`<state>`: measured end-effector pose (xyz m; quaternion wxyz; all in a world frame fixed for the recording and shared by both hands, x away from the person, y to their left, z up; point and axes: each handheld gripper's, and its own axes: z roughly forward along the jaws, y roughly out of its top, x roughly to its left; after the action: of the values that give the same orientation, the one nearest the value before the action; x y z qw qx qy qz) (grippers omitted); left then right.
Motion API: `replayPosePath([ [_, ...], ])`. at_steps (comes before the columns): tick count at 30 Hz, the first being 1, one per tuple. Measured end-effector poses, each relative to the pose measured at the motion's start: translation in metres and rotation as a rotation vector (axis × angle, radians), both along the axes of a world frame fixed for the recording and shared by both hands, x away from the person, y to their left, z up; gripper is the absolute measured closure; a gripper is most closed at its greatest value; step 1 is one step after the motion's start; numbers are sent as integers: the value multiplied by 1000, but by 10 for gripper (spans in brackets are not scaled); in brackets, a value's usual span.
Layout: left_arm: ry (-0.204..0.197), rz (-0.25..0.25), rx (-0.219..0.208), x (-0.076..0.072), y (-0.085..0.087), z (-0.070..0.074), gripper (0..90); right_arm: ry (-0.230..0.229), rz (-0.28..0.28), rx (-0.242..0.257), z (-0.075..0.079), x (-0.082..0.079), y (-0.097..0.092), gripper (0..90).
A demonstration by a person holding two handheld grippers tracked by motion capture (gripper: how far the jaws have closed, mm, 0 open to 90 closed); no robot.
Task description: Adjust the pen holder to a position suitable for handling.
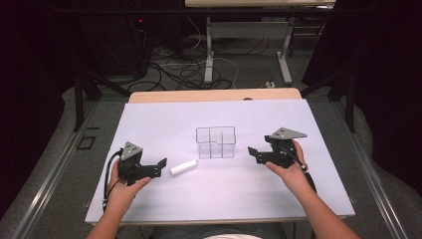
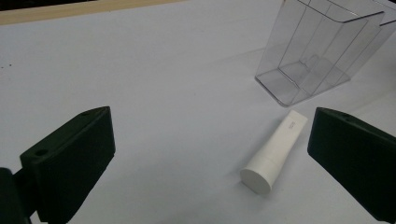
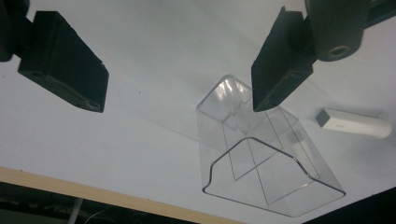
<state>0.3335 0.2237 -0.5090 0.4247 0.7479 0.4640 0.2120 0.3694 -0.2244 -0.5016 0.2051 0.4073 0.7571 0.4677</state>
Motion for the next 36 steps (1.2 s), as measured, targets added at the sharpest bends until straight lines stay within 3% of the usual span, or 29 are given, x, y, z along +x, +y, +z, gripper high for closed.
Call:
replayPosePath([
  [5, 5, -11, -9, 0, -2, -1, 22, 5, 8, -11, -4, 0, -2, 158],
  [19, 38, -70, 47, 2, -8, -5, 90, 21, 10, -33, -11, 3, -8, 95],
  [23, 68, -87, 63, 3, -10, -7, 128, 10, 4, -37, -11, 3, -7, 96],
  [34, 85, -122, 78, 5, -17, -12, 164, 11, 13, -58, -12, 3, -8, 102],
  [36, 90, -136, 99, 5, -19, -12, 165, 13, 14, -57, -12, 3, -8, 119],
])
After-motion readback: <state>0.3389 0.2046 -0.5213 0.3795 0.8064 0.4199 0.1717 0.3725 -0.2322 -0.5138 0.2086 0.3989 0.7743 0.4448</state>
